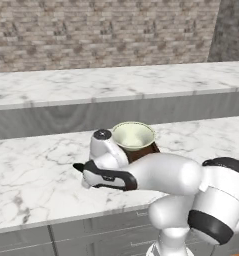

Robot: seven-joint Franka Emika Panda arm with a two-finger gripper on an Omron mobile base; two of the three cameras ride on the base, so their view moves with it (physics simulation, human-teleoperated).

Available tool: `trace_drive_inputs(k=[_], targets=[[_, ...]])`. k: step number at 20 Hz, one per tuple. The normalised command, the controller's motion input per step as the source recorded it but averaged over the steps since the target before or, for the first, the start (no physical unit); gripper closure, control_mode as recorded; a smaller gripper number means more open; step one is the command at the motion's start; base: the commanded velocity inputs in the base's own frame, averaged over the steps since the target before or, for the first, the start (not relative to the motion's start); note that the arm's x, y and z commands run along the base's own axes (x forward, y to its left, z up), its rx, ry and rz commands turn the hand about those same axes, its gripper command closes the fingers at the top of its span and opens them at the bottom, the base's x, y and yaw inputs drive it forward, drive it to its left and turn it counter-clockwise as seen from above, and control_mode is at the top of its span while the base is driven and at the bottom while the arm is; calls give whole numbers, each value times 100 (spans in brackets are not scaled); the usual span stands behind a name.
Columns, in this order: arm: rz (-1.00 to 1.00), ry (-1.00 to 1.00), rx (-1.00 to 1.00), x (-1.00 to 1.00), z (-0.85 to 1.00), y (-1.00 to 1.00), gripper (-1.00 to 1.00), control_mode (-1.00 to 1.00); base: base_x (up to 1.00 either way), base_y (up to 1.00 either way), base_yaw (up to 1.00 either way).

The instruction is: Place the two vegetables and bowl onto the tray for setting up a vegetable dip station.

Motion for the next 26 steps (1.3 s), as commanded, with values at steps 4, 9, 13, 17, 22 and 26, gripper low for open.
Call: trace_drive_inputs(k=[4, 9, 13, 17, 22, 26], targets=[[26, -5, 0, -22, 35, -23, 100, -100, 0, 0, 0], [28, 0, 0, -17, 29, -32, 100, -100, 0, 0, 0], [24, 0, 0, -16, 23, -39, 100, -100, 0, 0, 0], [17, 0, 0, -12, 13, -39, 100, -100, 0, 0, 0], [14, 0, 0, -6, 6, -41, 100, -100, 0, 0, 0], [11, 0, 0, 0, 1, -41, 100, -100, 0, 0, 0]])
